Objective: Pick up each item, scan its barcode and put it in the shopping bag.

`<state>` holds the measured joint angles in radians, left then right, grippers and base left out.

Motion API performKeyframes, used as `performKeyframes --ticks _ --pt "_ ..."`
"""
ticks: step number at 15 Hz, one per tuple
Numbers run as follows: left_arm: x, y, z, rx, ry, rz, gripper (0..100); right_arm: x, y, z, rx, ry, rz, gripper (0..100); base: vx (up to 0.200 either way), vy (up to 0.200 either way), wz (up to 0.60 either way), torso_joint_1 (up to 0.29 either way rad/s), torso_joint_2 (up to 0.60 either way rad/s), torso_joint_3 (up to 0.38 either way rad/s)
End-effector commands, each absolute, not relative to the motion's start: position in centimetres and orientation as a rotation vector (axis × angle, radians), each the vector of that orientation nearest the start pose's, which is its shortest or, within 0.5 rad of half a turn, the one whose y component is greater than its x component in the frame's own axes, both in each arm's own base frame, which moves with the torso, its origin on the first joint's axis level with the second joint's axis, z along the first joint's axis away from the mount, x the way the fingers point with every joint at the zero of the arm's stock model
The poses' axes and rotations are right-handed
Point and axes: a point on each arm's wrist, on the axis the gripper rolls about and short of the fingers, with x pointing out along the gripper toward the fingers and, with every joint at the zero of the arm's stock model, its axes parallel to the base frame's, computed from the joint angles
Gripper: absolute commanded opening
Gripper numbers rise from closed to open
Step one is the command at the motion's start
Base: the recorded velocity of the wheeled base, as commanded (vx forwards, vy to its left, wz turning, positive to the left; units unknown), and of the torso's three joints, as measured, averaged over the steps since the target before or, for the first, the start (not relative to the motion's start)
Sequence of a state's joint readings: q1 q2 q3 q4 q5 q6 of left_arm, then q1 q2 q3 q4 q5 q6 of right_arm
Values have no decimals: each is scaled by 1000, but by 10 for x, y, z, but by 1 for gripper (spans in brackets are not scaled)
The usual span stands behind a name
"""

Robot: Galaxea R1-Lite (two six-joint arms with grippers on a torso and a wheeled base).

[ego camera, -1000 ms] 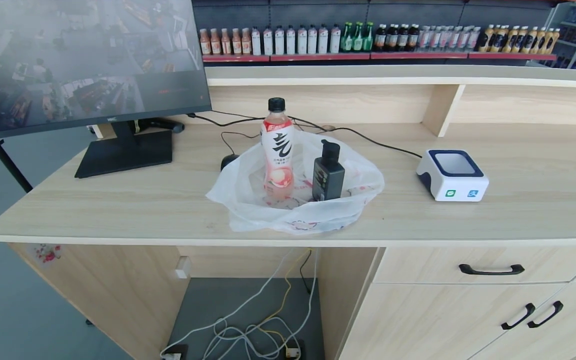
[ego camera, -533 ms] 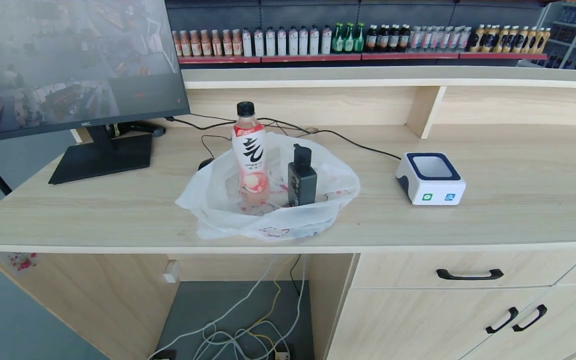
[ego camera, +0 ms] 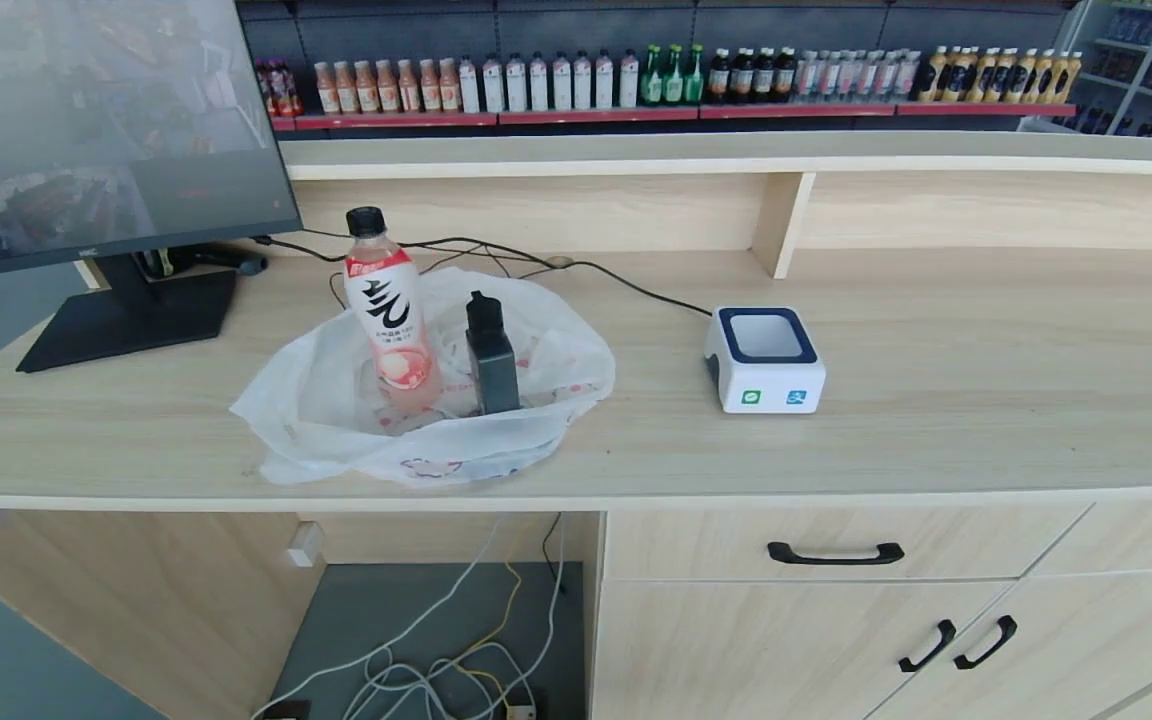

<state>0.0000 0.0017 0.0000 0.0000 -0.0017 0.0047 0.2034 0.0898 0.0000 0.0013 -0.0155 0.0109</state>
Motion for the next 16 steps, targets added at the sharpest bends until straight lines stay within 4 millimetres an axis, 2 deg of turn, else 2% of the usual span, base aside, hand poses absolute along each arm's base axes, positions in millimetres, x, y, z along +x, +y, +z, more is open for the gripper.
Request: performKeyframes --ticks 1,4,16 --pt "-23 0 76 5 2 -2 100 -15 -4 77 0 94 188 100 0 -200 0 2 2 2" --pt "-23 0 76 5 2 -2 100 -15 -4 77 2 94 188 100 0 -200 0 2 4 6" --pt "-23 0 76 6 2 -2 100 -15 -4 77 0 96 188 100 0 0 0 0 0 0"
